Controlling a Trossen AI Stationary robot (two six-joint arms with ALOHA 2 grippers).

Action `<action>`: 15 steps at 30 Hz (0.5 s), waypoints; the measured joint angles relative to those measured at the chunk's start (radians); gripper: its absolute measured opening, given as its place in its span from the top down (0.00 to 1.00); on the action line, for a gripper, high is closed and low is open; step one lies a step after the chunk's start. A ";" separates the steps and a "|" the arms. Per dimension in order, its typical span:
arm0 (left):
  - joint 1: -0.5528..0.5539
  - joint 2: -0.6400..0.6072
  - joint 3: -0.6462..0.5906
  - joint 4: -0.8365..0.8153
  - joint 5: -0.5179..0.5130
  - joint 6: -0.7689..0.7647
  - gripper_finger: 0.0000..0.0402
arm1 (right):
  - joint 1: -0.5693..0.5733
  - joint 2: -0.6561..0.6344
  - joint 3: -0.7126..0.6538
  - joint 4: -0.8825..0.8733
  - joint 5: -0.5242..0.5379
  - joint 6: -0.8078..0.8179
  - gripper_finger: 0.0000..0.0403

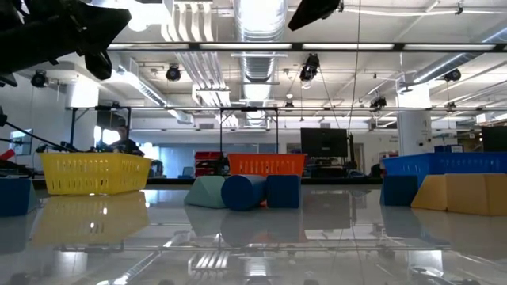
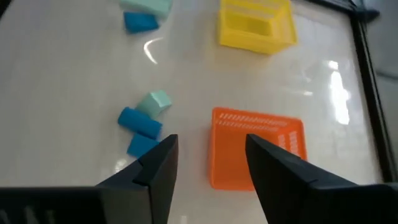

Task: Sort & place blocks by color
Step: Put the blue block into the orange bin

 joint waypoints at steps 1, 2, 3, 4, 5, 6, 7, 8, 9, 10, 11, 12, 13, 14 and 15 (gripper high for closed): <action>0.000 0.000 0.000 0.000 0.000 0.000 0.97 | 0.000 0.012 0.008 -0.004 -0.012 -0.043 0.57; 0.000 0.000 0.000 0.000 0.000 0.000 0.97 | 0.000 0.026 0.016 -0.012 -0.014 -0.084 0.59; 0.000 0.000 0.000 0.000 0.000 0.000 0.97 | 0.000 0.041 0.025 -0.025 -0.014 -0.128 0.60; 0.000 0.000 0.000 0.000 0.000 0.000 0.97 | 0.000 0.055 0.033 -0.035 -0.014 -0.176 0.61; 0.000 0.000 0.000 0.000 0.000 0.000 0.97 | 0.000 0.071 0.042 -0.048 -0.014 -0.223 0.62; 0.000 0.000 0.000 0.000 0.000 0.000 0.97 | 0.000 0.087 0.050 -0.060 -0.014 -0.274 0.63; 0.000 0.001 0.000 0.000 0.000 0.000 0.97 | 0.001 0.102 0.058 -0.073 -0.013 -0.326 0.64; 0.000 0.001 0.000 0.000 0.000 0.000 0.97 | 0.002 0.119 0.064 -0.081 -0.013 -0.378 0.65; 0.000 0.001 0.000 0.000 0.000 0.000 0.97 | 0.002 0.135 0.070 -0.086 -0.013 -0.425 0.66; 0.000 0.001 0.000 0.000 0.000 0.000 0.97 | 0.002 0.152 0.075 -0.089 -0.013 -0.466 0.66; 0.000 0.001 0.000 0.000 0.000 0.001 0.97 | 0.002 0.169 0.082 -0.091 -0.014 -0.492 0.67; 0.000 0.001 0.000 0.000 0.000 0.000 0.97 | 0.002 0.186 0.090 -0.091 -0.013 -0.493 0.67; 0.000 0.001 0.000 0.000 0.000 0.001 0.97 | 0.002 0.202 0.098 -0.088 -0.013 -0.486 0.67; 0.000 0.002 0.000 0.000 0.000 0.001 0.97 | 0.002 0.217 0.109 -0.087 -0.014 -0.476 0.67; 0.000 0.003 0.000 0.000 0.000 0.001 0.97 | 0.001 0.231 0.119 -0.085 -0.014 -0.465 0.67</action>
